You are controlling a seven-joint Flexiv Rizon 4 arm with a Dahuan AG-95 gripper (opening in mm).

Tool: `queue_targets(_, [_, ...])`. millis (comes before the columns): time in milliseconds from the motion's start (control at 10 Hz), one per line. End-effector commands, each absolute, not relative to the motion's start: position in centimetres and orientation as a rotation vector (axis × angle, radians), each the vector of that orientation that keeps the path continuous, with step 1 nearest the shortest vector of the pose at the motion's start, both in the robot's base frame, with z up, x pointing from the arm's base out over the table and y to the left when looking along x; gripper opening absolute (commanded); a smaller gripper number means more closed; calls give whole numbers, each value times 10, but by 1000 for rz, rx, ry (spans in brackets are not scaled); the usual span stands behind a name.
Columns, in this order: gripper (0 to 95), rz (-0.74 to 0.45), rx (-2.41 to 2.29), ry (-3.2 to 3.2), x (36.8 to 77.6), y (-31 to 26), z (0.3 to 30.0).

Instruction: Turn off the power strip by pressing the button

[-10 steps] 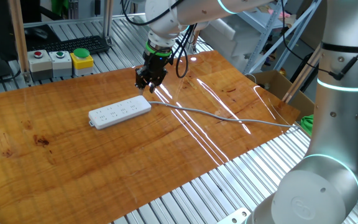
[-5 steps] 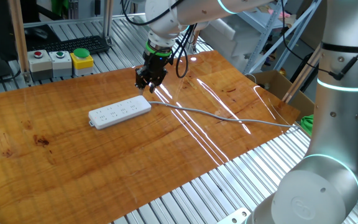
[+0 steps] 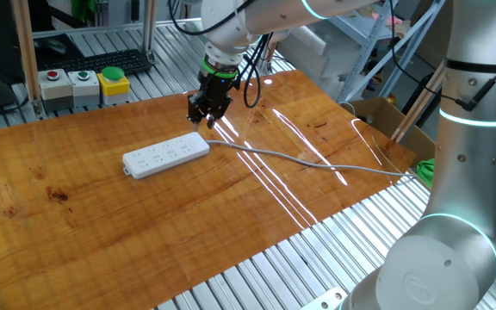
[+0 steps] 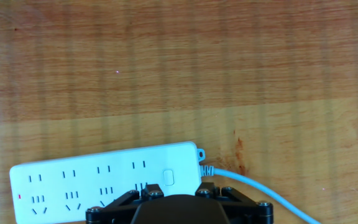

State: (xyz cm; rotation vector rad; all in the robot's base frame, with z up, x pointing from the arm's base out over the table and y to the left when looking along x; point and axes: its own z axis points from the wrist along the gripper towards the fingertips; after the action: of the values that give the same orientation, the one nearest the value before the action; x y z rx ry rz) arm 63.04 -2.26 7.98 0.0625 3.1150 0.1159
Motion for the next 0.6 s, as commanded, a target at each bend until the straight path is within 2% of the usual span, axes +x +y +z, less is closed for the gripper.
queue_targets(100, [380,40,35,3175,630,-23,80])
queue_targets(600, [380,-3,71,3173,630,-23,80])
